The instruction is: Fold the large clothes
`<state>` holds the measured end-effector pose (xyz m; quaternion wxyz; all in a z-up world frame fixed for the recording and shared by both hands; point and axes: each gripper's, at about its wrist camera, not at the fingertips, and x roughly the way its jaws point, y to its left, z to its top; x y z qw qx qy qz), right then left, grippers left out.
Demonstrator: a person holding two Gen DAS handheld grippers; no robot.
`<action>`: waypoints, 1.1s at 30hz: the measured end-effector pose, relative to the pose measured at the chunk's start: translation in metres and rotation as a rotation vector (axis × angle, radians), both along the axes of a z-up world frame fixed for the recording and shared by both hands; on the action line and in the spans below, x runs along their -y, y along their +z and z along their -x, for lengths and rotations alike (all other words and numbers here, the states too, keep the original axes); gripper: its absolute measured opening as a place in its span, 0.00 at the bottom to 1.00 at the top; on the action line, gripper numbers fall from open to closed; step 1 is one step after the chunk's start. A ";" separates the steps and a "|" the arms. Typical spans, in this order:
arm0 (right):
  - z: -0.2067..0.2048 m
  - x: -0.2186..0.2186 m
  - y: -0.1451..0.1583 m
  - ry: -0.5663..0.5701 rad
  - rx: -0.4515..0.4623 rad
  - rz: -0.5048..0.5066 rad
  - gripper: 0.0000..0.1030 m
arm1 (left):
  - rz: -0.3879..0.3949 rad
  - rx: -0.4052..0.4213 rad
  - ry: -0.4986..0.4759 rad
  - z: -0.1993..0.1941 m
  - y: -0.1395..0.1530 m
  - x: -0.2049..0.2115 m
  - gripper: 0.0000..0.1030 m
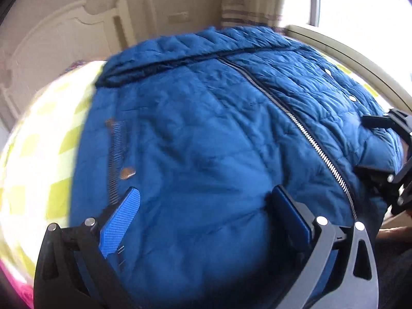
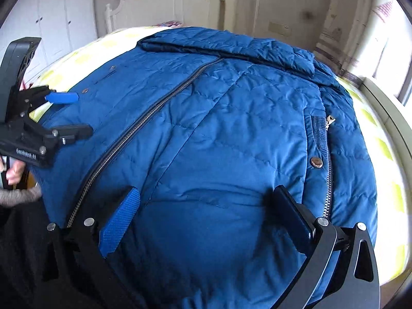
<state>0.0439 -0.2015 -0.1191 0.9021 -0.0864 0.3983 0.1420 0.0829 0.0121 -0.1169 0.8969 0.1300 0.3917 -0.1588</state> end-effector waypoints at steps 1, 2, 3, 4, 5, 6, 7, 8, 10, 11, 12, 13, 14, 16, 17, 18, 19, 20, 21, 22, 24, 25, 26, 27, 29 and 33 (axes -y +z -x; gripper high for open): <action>0.008 0.003 0.004 -0.015 0.022 0.006 0.95 | 0.000 0.017 0.001 0.008 0.002 -0.006 0.98; 0.018 0.008 0.008 -0.027 0.053 0.013 0.95 | -0.006 0.027 -0.002 0.012 0.002 -0.010 0.98; 0.027 0.010 0.010 -0.036 0.074 0.020 0.95 | -0.019 0.036 -0.001 0.019 0.002 -0.016 0.98; 0.033 0.016 0.008 -0.052 0.079 0.032 0.95 | -0.032 0.041 0.003 0.023 0.000 -0.022 0.98; 0.038 0.026 0.006 -0.067 0.074 0.023 0.95 | -0.032 0.041 0.011 0.027 -0.004 -0.032 0.98; 0.044 0.035 0.006 -0.085 0.077 0.002 0.95 | -0.003 0.034 0.021 0.031 -0.006 -0.044 0.98; 0.048 0.043 0.006 -0.102 0.079 -0.011 0.95 | 0.023 0.020 0.034 0.032 -0.007 -0.052 0.98; 0.054 0.054 0.006 -0.134 0.081 -0.022 0.95 | 0.056 0.001 0.055 0.034 -0.008 -0.065 0.98; 0.065 0.074 0.007 -0.190 0.087 -0.034 0.95 | 0.052 0.010 0.099 0.039 -0.006 -0.082 0.98; 0.072 0.085 0.007 -0.216 0.086 -0.052 0.95 | 0.047 0.020 0.112 0.041 -0.005 -0.088 0.98; 0.076 0.093 0.006 -0.252 0.086 -0.047 0.95 | 0.040 0.032 0.131 0.044 -0.003 -0.094 0.98; 0.082 0.103 0.005 -0.305 0.085 -0.029 0.95 | 0.037 0.042 0.149 0.046 -0.002 -0.100 0.98; 0.087 0.113 0.004 -0.337 0.086 -0.039 0.95 | 0.045 0.046 0.169 0.048 -0.001 -0.107 0.98; 0.093 0.132 -0.001 -0.360 0.064 -0.121 0.95 | 0.091 0.023 0.181 0.050 -0.003 -0.120 0.98; 0.095 0.140 -0.004 -0.357 0.048 -0.182 0.95 | 0.117 0.007 0.180 0.049 -0.004 -0.124 0.98; 0.094 0.147 -0.010 -0.348 0.032 -0.243 0.95 | 0.150 -0.016 0.181 0.048 -0.007 -0.130 0.98; 0.092 0.150 -0.013 -0.350 0.021 -0.262 0.95 | 0.183 -0.040 0.186 0.047 -0.010 -0.134 0.98; 0.089 0.150 -0.019 -0.353 -0.001 -0.275 0.87 | 0.199 -0.037 0.193 0.048 -0.010 -0.136 0.98; 0.088 0.149 -0.022 -0.344 -0.014 -0.285 0.78 | 0.187 -0.044 0.192 0.049 -0.010 -0.136 0.98; 0.087 0.145 -0.025 -0.316 -0.024 -0.303 0.68 | 0.175 -0.050 0.183 0.051 -0.010 -0.134 0.97; 0.089 0.136 -0.023 -0.305 -0.010 -0.270 0.66 | 0.172 -0.044 0.153 0.058 -0.009 -0.130 0.82; 0.090 0.132 -0.021 -0.296 -0.006 -0.253 0.64 | 0.175 -0.041 0.126 0.063 -0.007 -0.127 0.66; 0.091 0.131 -0.019 -0.285 -0.007 -0.255 0.61 | 0.154 -0.033 0.110 0.067 -0.005 -0.122 0.58; 0.092 0.131 -0.017 -0.275 -0.005 -0.263 0.60 | 0.126 -0.018 0.096 0.070 -0.003 -0.117 0.54; 0.098 0.131 -0.013 -0.259 0.011 -0.267 0.57 | 0.113 -0.005 0.096 0.070 -0.002 -0.116 0.44; 0.096 0.131 -0.017 -0.266 0.014 -0.271 0.60 | 0.218 -0.044 0.136 0.062 -0.005 -0.131 0.53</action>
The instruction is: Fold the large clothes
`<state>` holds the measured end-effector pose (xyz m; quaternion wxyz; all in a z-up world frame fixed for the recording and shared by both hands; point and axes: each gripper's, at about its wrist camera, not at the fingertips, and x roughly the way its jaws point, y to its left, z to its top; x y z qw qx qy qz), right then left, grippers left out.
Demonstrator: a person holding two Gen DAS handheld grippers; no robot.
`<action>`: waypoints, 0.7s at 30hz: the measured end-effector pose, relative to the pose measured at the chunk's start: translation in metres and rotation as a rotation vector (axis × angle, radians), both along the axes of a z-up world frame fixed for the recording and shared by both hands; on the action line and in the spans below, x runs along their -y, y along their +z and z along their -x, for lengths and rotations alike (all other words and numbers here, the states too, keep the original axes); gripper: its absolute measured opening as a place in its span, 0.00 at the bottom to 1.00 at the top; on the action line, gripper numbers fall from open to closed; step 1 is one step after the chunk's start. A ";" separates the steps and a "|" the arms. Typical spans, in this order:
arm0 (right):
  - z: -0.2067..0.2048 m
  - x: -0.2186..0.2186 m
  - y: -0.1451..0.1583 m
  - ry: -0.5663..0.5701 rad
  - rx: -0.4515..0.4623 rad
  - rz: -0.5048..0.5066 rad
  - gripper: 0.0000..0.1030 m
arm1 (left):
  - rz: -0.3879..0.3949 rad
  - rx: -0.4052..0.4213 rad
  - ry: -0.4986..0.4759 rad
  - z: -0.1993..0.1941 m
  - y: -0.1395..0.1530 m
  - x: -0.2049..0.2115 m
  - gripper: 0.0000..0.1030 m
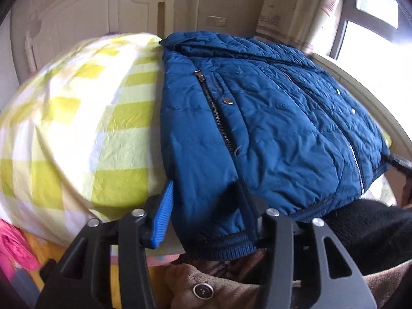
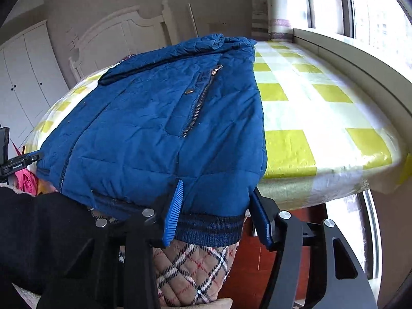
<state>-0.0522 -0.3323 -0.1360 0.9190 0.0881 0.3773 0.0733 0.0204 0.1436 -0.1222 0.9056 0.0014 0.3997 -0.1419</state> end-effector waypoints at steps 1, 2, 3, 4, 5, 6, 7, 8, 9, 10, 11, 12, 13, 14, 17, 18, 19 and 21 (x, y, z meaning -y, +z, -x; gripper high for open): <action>-0.002 0.002 -0.004 -0.010 -0.005 -0.017 0.63 | 0.000 -0.002 -0.003 0.000 0.000 0.001 0.55; -0.001 0.006 -0.006 -0.018 -0.004 -0.035 0.65 | -0.022 0.000 -0.006 0.000 0.000 0.004 0.55; -0.002 0.009 -0.007 -0.024 -0.005 -0.047 0.65 | -0.061 0.006 -0.010 0.001 -0.001 0.009 0.56; -0.002 0.013 -0.009 -0.031 -0.009 -0.061 0.67 | -0.090 0.010 -0.012 0.001 -0.001 0.013 0.56; -0.003 0.015 -0.011 -0.036 -0.015 -0.067 0.68 | -0.099 0.009 -0.014 0.001 -0.002 0.015 0.55; -0.004 0.018 -0.014 -0.036 -0.023 -0.085 0.68 | -0.099 0.005 -0.015 0.000 -0.001 0.015 0.53; -0.004 0.018 -0.015 -0.029 -0.027 -0.098 0.57 | -0.093 0.000 -0.023 -0.001 0.000 0.014 0.43; -0.003 0.016 -0.015 -0.005 -0.021 -0.110 0.54 | -0.088 -0.009 -0.042 0.000 0.001 0.015 0.34; -0.002 0.013 -0.014 -0.002 -0.013 -0.093 0.52 | -0.073 -0.022 -0.054 0.000 0.002 0.015 0.29; 0.000 0.008 -0.013 0.015 -0.009 -0.072 0.45 | -0.049 -0.033 -0.056 0.000 0.003 0.013 0.19; 0.001 0.007 -0.012 0.024 -0.011 -0.063 0.38 | -0.034 -0.033 -0.058 -0.001 0.003 0.011 0.13; 0.002 0.007 -0.011 0.031 -0.010 -0.059 0.35 | -0.022 -0.020 -0.061 0.001 0.005 0.010 0.11; 0.006 0.007 -0.009 0.037 0.000 -0.058 0.31 | -0.016 -0.009 -0.061 0.001 0.006 0.009 0.09; 0.009 0.009 -0.007 0.037 0.014 -0.070 0.29 | 0.003 0.007 -0.055 0.002 0.008 0.007 0.08; 0.018 0.014 -0.001 0.045 0.067 -0.139 0.24 | 0.138 0.032 -0.042 0.002 0.021 -0.007 0.06; 0.020 0.013 0.003 0.055 0.088 -0.149 0.24 | 0.197 0.037 -0.046 0.002 0.028 -0.014 0.06; 0.023 0.013 0.008 0.066 0.104 -0.153 0.23 | 0.228 0.043 -0.051 0.002 0.033 -0.018 0.06; 0.027 0.013 0.019 0.090 0.145 -0.176 0.22 | 0.304 0.059 -0.059 0.003 0.045 -0.028 0.06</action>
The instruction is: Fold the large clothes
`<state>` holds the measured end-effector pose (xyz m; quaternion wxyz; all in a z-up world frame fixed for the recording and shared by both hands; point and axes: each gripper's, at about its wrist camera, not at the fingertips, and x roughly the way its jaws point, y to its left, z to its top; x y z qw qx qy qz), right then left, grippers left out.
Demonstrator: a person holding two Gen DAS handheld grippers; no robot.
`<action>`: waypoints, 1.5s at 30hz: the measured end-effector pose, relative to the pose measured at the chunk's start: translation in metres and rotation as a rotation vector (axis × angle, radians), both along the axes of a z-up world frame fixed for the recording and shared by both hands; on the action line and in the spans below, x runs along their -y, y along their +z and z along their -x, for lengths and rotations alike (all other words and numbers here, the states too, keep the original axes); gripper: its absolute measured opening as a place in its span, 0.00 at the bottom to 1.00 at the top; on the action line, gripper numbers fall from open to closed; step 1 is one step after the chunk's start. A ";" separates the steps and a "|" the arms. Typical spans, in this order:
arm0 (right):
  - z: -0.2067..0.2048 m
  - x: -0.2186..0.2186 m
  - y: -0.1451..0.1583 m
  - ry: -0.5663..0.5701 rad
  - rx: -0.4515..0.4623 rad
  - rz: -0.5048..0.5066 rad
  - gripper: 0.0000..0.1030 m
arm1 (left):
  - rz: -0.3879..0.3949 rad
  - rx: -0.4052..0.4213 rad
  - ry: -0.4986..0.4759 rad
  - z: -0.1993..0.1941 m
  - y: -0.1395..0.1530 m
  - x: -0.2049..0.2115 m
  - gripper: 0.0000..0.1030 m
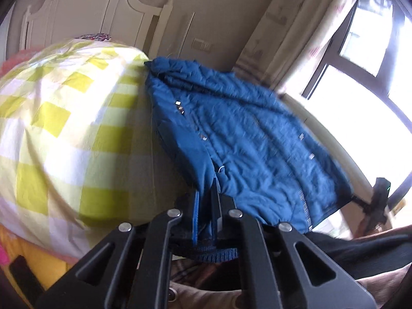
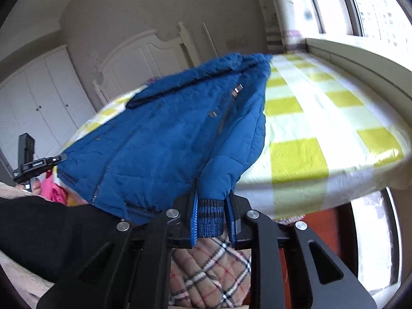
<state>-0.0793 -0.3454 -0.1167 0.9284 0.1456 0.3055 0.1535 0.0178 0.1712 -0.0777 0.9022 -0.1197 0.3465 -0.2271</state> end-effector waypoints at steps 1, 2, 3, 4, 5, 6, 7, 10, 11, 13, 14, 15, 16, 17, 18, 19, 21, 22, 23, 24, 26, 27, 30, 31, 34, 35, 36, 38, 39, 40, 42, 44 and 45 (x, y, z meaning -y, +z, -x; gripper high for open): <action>0.003 0.002 0.007 0.009 0.027 -0.025 0.21 | 0.041 0.006 -0.005 0.001 0.004 -0.005 0.06; 0.006 0.004 0.012 0.013 0.049 -0.043 0.21 | 0.065 0.011 -0.009 0.003 0.007 -0.007 0.06; 0.010 0.006 0.019 0.019 0.077 -0.066 0.21 | 0.092 0.014 -0.014 0.005 0.010 -0.010 0.06; 0.012 0.007 0.024 0.023 0.091 -0.077 0.21 | 0.102 0.019 -0.017 0.007 0.013 -0.013 0.06; 0.014 0.008 0.029 0.026 0.107 -0.077 0.20 | 0.108 0.022 -0.013 0.008 0.015 -0.015 0.06; 0.016 0.009 0.033 0.028 0.116 -0.073 0.20 | 0.127 0.023 -0.010 0.010 0.017 -0.019 0.06; 0.019 0.009 0.038 0.032 0.127 -0.081 0.20 | 0.159 0.023 -0.007 0.012 0.021 -0.024 0.05; 0.033 0.009 0.066 0.054 0.203 -0.161 0.20 | 0.219 0.057 -0.016 0.022 0.038 -0.033 0.05; 0.040 0.007 0.079 0.068 0.239 -0.162 0.20 | 0.227 0.089 -0.022 0.028 0.049 -0.034 0.05; 0.050 0.003 0.104 0.089 0.306 -0.159 0.20 | 0.259 0.156 -0.033 0.039 0.071 -0.039 0.05; 0.055 0.001 0.116 0.098 0.340 -0.157 0.20 | 0.285 0.186 -0.034 0.044 0.081 -0.045 0.05; 0.061 0.000 0.133 0.108 0.389 -0.160 0.20 | 0.305 0.208 -0.033 0.047 0.089 -0.050 0.05; 0.064 0.001 0.143 0.115 0.418 -0.164 0.20 | 0.326 0.237 -0.030 0.050 0.098 -0.057 0.05; 0.068 0.001 0.154 0.121 0.452 -0.168 0.20 | 0.357 0.274 -0.024 0.053 0.110 -0.065 0.05; 0.069 0.001 0.169 0.127 0.493 -0.165 0.20 | 0.387 0.292 -0.027 0.052 0.118 -0.071 0.05; 0.066 0.002 0.180 0.129 0.519 -0.158 0.20 | 0.418 0.303 -0.038 0.047 0.126 -0.078 0.05; 0.051 0.002 0.198 0.125 0.544 -0.140 0.20 | 0.451 0.310 -0.054 0.025 0.141 -0.084 0.05; 0.033 0.001 0.208 0.114 0.547 -0.118 0.20 | 0.447 0.309 -0.058 0.013 0.148 -0.083 0.06; 0.009 0.000 0.216 0.104 0.532 -0.102 0.20 | 0.417 0.294 -0.052 -0.016 0.157 -0.075 0.06; -0.021 0.003 0.222 0.096 0.502 -0.101 0.20 | 0.408 0.267 -0.049 -0.039 0.161 -0.072 0.06; -0.073 0.010 0.225 0.063 0.438 -0.089 0.21 | 0.419 0.157 -0.018 -0.108 0.165 -0.063 0.11; -0.123 0.014 0.222 0.019 0.356 -0.075 0.21 | 0.418 0.110 0.003 -0.133 0.164 -0.067 0.14; -0.239 0.033 0.187 -0.069 0.071 -0.111 0.25 | 0.412 -0.071 0.139 -0.239 0.141 -0.070 0.48; -0.267 0.045 0.170 -0.096 -0.019 -0.158 0.30 | 0.395 -0.083 0.234 -0.262 0.133 -0.080 0.70; -0.304 0.076 0.132 -0.143 -0.124 -0.298 0.54 | 0.386 -0.086 0.379 -0.294 0.115 -0.114 0.74; -0.305 0.087 0.125 -0.183 -0.108 -0.298 0.73 | 0.380 -0.091 0.398 -0.296 0.110 -0.121 0.75; -0.307 0.093 0.122 -0.203 -0.099 -0.297 0.84 | 0.354 -0.096 0.401 -0.298 0.103 -0.126 0.76; -0.303 0.109 0.113 -0.238 -0.066 -0.290 0.91 | 0.253 -0.105 0.373 -0.302 0.091 -0.121 0.80; -0.305 0.114 0.105 -0.246 -0.076 -0.252 0.91 | 0.185 -0.115 0.344 -0.306 0.081 -0.115 0.80; -0.306 0.113 0.100 -0.246 -0.095 -0.223 0.91 | 0.162 -0.122 0.317 -0.305 0.074 -0.110 0.82; -0.315 0.107 0.086 -0.228 -0.139 -0.167 0.91 | 0.144 -0.155 0.206 -0.315 0.048 -0.093 0.83; -0.321 0.093 0.073 -0.195 -0.167 -0.119 0.91 | 0.133 -0.185 0.119 -0.326 0.033 -0.070 0.90; -0.325 0.085 0.066 -0.181 -0.182 -0.091 0.91 | 0.116 -0.192 0.091 -0.332 0.028 -0.059 0.91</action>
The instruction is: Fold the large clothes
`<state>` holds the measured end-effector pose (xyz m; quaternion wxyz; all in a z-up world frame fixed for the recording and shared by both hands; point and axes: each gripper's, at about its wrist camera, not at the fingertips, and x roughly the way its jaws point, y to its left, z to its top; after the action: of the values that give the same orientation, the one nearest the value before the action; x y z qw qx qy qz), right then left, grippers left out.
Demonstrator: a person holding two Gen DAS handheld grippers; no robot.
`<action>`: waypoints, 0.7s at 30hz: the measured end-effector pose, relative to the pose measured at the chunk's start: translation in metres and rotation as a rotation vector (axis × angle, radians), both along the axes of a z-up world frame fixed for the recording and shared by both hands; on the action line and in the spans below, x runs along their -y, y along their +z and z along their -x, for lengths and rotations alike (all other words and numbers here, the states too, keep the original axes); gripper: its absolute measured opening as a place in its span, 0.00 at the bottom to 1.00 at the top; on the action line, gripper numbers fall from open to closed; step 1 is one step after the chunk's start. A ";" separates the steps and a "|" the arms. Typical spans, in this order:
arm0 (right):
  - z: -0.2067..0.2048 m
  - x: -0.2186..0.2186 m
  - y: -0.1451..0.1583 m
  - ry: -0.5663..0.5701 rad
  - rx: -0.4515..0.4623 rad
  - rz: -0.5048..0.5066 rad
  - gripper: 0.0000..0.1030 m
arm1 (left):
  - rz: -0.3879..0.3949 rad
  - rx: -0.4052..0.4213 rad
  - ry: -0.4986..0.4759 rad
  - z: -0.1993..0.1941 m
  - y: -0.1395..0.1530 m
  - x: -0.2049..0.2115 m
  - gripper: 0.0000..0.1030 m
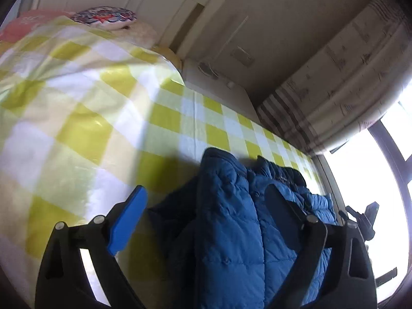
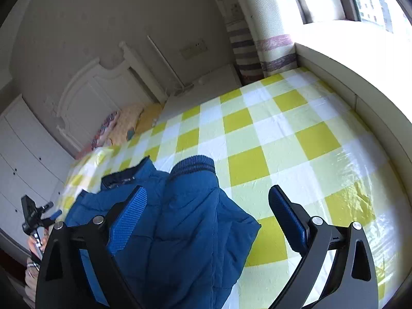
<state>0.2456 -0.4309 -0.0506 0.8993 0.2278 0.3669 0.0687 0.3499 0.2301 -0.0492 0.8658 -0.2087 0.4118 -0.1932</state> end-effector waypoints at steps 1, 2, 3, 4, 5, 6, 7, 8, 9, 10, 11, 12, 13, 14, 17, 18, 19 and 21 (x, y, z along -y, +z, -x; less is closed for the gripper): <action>-0.008 -0.009 -0.005 0.024 -0.022 0.030 0.91 | -0.023 -0.003 -0.023 -0.007 -0.004 0.012 0.92; -0.014 -0.018 -0.008 0.046 -0.036 0.054 0.91 | -0.044 -0.005 -0.036 -0.009 -0.006 0.022 0.92; -0.019 -0.025 -0.012 0.065 -0.044 0.078 0.91 | -0.071 -0.008 -0.048 -0.017 -0.008 0.032 0.92; -0.025 -0.035 -0.014 0.092 -0.057 0.124 0.91 | -0.089 -0.007 -0.058 -0.026 -0.014 0.039 0.92; -0.032 -0.045 -0.015 0.117 -0.070 0.175 0.88 | -0.113 -0.007 -0.081 -0.034 -0.016 0.048 0.92; -0.036 -0.052 -0.018 0.137 -0.079 0.206 0.82 | -0.126 -0.017 -0.103 -0.040 -0.018 0.056 0.92; -0.042 -0.056 -0.023 0.148 -0.086 0.220 0.65 | -0.139 -0.041 -0.138 -0.048 -0.024 0.066 0.89; -0.044 -0.060 -0.025 0.152 -0.088 0.227 0.60 | -0.150 -0.051 -0.172 -0.055 -0.030 0.074 0.69; -0.043 -0.061 -0.026 0.146 -0.082 0.234 0.56 | -0.186 -0.053 -0.186 -0.057 -0.032 0.082 0.55; -0.038 -0.063 -0.024 0.143 -0.057 0.256 0.45 | -0.242 -0.039 -0.179 -0.056 -0.035 0.087 0.29; -0.032 -0.066 -0.019 0.144 -0.034 0.278 0.36 | -0.261 -0.004 -0.192 -0.050 -0.032 0.092 0.12; -0.025 -0.069 -0.014 0.140 -0.013 0.295 0.33 | -0.252 0.038 -0.197 -0.040 -0.025 0.092 0.10; -0.017 -0.072 -0.008 0.134 0.016 0.308 0.26 | -0.265 0.102 -0.169 -0.028 -0.015 0.091 0.08; -0.010 -0.075 0.000 0.131 0.043 0.315 0.23 | -0.268 0.136 -0.155 -0.018 -0.004 0.088 0.08; 0.016 -0.091 0.041 0.139 0.149 0.369 0.21 | -0.225 0.241 -0.120 0.006 0.040 0.077 0.08; 0.020 -0.094 0.054 0.135 0.174 0.380 0.21 | -0.219 0.257 -0.119 0.007 0.053 0.075 0.08; 0.022 -0.094 0.072 0.126 0.202 0.371 0.21 | -0.218 0.263 -0.115 0.006 0.062 0.075 0.08; 0.011 -0.093 0.093 0.107 0.215 0.365 0.21 | -0.252 0.255 -0.079 -0.006 0.076 0.080 0.08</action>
<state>0.2344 -0.3378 0.0419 0.9546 0.0329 0.2868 0.0728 0.3555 0.1505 0.0264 0.9220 -0.0561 0.3275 -0.1988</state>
